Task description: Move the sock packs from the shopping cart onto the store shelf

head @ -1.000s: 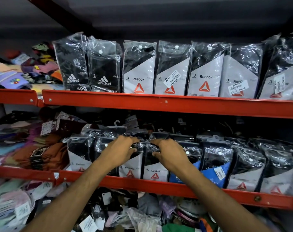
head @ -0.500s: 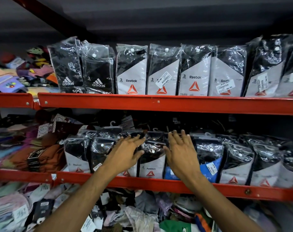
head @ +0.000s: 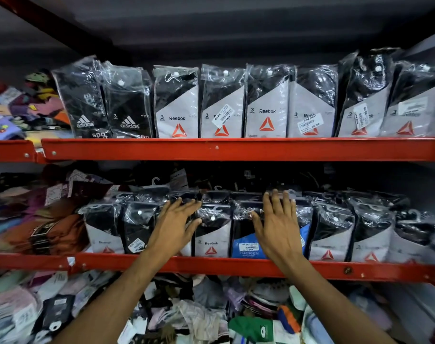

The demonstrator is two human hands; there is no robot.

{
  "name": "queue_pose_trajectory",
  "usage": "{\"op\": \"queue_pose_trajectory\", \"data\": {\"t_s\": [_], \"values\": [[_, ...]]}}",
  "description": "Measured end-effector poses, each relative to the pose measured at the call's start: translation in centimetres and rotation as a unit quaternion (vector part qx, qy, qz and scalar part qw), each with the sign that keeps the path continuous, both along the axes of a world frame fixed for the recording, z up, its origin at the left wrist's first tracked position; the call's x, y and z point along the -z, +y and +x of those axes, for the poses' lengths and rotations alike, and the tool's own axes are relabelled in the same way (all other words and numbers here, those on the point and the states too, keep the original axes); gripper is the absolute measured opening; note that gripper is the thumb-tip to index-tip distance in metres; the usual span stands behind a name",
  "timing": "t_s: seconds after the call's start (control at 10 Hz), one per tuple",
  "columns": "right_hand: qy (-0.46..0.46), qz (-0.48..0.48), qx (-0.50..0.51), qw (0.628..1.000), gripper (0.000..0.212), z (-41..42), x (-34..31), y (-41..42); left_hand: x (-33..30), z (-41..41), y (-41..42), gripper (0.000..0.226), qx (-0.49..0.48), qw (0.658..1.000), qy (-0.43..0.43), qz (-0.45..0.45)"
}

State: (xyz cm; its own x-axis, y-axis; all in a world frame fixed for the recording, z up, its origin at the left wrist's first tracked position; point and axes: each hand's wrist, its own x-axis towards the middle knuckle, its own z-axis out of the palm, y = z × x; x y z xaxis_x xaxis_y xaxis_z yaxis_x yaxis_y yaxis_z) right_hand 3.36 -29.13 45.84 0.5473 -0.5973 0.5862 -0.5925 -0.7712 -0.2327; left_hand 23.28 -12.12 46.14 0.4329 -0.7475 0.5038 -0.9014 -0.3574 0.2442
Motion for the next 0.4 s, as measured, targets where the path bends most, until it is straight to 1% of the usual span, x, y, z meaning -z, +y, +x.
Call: {"op": "queue_pose_trajectory", "data": {"t_s": [0.1,0.2,0.3,0.4], "values": [[0.027,0.016,-0.008,0.999,0.077,-0.4,0.6,-0.6,0.4,0.2,-0.1,0.068,0.0,1.0,-0.01,0.005],[0.034,0.023,-0.018,0.999,0.074,-0.5,0.5,-0.7,0.5,0.1,0.0,0.07,-0.008,0.999,-0.029,0.015],[0.035,0.018,-0.023,0.999,0.075,-0.7,0.4,-0.8,0.8,0.1,0.3,0.069,-0.024,0.996,-0.079,0.042],[-0.009,0.009,-0.038,0.999,0.076,-1.4,0.1,-0.7,0.6,-1.1,0.6,0.065,-0.032,0.993,-0.109,0.03]]}}
